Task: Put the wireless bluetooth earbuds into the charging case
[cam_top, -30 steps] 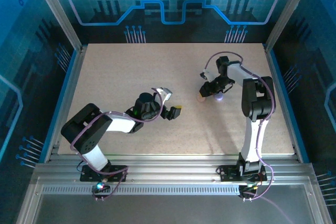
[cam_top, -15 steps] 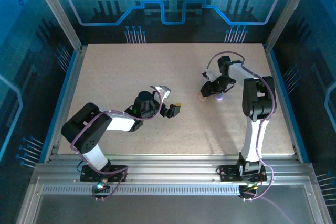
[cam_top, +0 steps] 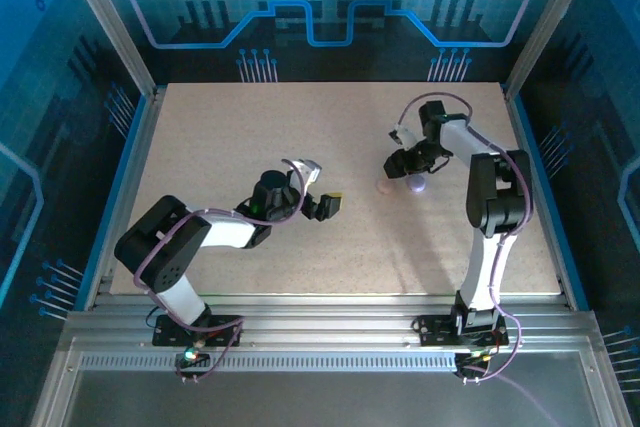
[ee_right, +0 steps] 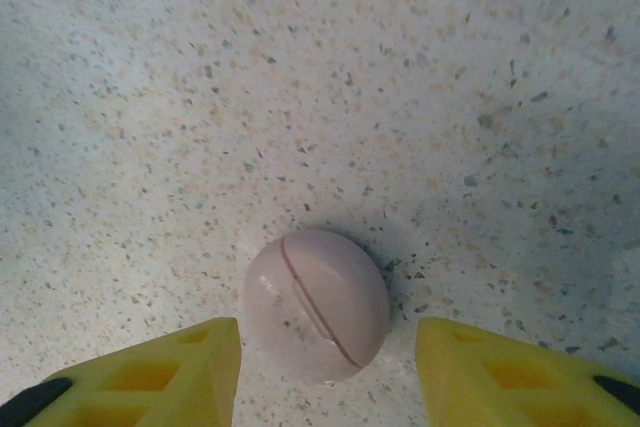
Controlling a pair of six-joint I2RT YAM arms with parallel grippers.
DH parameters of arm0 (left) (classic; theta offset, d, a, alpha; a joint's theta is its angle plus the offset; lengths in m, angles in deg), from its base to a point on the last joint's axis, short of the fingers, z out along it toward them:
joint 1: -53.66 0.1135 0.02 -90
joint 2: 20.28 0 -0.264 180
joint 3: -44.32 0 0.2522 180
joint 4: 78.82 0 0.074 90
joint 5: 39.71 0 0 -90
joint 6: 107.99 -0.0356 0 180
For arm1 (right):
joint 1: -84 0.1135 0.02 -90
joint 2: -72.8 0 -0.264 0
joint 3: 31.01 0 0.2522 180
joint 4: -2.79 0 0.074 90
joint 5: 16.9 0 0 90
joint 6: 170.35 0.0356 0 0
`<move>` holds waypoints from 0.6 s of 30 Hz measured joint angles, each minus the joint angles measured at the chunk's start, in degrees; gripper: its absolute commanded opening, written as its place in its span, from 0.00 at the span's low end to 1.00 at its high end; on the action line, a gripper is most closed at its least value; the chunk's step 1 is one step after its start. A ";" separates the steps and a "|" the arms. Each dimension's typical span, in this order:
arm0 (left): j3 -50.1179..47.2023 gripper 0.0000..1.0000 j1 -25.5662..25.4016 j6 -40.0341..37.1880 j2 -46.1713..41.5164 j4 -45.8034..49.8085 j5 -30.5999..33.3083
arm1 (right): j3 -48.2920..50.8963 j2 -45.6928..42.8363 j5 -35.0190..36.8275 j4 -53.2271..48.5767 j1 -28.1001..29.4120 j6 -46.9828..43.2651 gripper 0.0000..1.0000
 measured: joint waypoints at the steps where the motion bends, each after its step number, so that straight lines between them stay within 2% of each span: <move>1: 0.00 0.98 0.15 0.02 -0.57 0.57 0.02 | 0.28 -1.05 -0.13 0.37 -0.02 0.26 0.50; 6: 0.31 0.99 1.40 0.11 -6.23 5.33 0.55 | 5.16 -10.51 -0.55 3.87 -0.02 1.84 0.51; 13: 4.02 0.99 5.57 1.05 -18.03 17.84 4.22 | 23.74 -36.06 -0.31 14.62 -3.06 5.55 0.57; 14: 4.74 0.99 6.25 1.01 -19.39 19.76 5.18 | 26.32 -39.15 0.04 16.61 -3.87 6.12 0.69; 15: 5.55 0.99 7.10 0.90 -20.85 22.01 6.29 | 29.16 -42.18 0.37 18.78 -4.55 6.75 1.00; 18: 6.88 0.99 10.10 0.87 -23.82 27.08 9.99 | 38.25 -49.33 1.77 26.14 -4.96 7.43 1.00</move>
